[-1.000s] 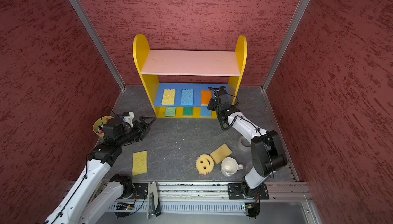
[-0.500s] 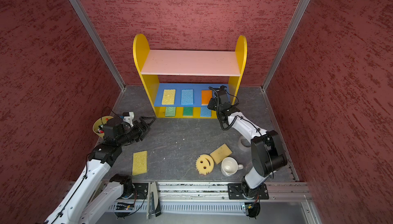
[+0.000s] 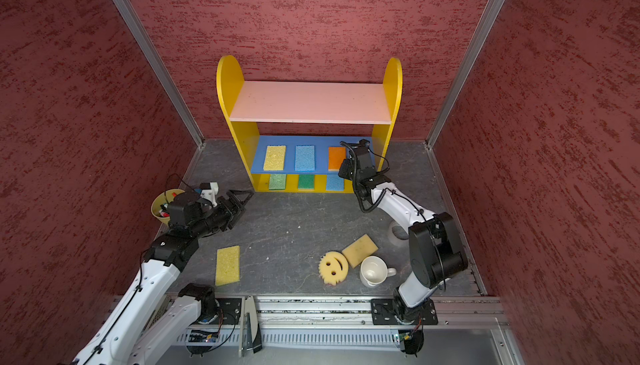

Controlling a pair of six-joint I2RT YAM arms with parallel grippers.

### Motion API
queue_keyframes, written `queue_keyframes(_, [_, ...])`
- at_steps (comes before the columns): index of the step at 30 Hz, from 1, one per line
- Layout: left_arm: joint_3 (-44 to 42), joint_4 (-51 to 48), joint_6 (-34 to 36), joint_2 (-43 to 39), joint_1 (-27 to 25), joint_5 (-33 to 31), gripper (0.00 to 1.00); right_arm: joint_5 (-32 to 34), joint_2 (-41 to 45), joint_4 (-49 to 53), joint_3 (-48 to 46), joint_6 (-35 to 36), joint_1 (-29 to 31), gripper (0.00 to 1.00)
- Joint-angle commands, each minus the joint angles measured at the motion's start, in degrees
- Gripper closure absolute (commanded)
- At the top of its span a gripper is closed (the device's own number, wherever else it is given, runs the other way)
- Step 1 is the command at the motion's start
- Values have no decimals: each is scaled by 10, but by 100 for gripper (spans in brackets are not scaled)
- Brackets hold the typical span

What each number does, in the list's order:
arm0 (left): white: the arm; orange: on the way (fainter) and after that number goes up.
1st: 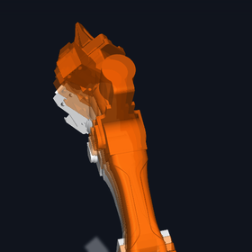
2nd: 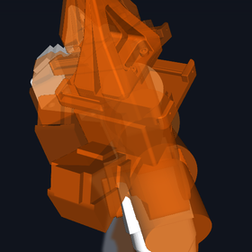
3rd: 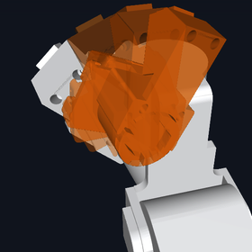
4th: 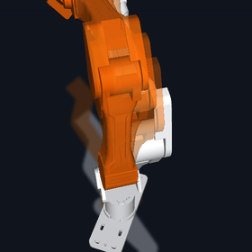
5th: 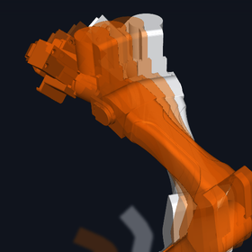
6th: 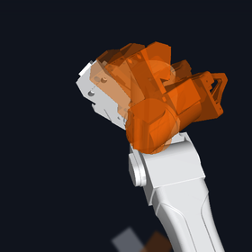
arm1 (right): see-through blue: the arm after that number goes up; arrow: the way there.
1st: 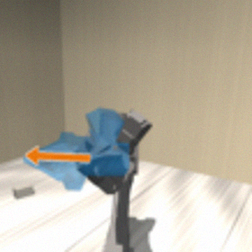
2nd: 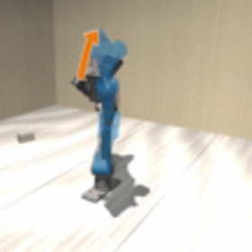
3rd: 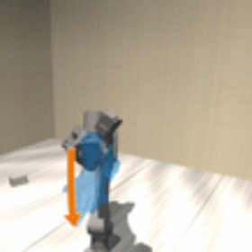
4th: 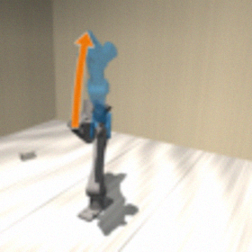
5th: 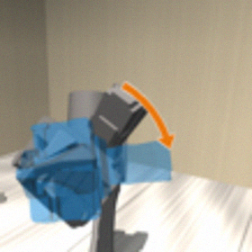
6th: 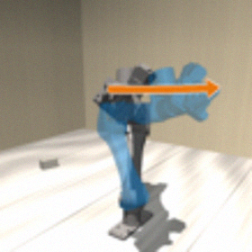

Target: Place and organize the cleaning sponges onto the shelf

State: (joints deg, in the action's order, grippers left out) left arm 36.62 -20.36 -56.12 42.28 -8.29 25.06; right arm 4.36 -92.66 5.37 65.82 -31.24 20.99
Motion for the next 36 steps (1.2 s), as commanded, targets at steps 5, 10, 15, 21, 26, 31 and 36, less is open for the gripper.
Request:
queue_keyframes(5, [3, 2, 5, -7, 5, 1, 11, 22, 34, -7, 0, 0, -3, 69])
queue_keyframes(10, [4, 3, 6, -5, 5, -2, 11, 49, 48, 11, 17, 33, 25, 70])
queue_keyframes(15, [3, 3, 5, -6, 5, -3, 11, 56, 39, 24, 38, 56, 73, 68])
queue_keyframes(21, [5, -5, 7, -11, 5, -4, 11, 46, -11, 49, 97, 73, 120, 64])
queue_keyframes(26, [3, -16, 9, -22, 5, -7, 11, 27, -49, 66, 135, 66, 130, 59])
queue_keyframes(31, [-1, -17, 11, -25, 6, -5, 11, 18, -87, 84, 164, 61, 131, 56])
queue_keyframes(36, [-1, -14, 15, -23, 8, -3, 11, 7, -118, 94, 187, 57, 131, 56])
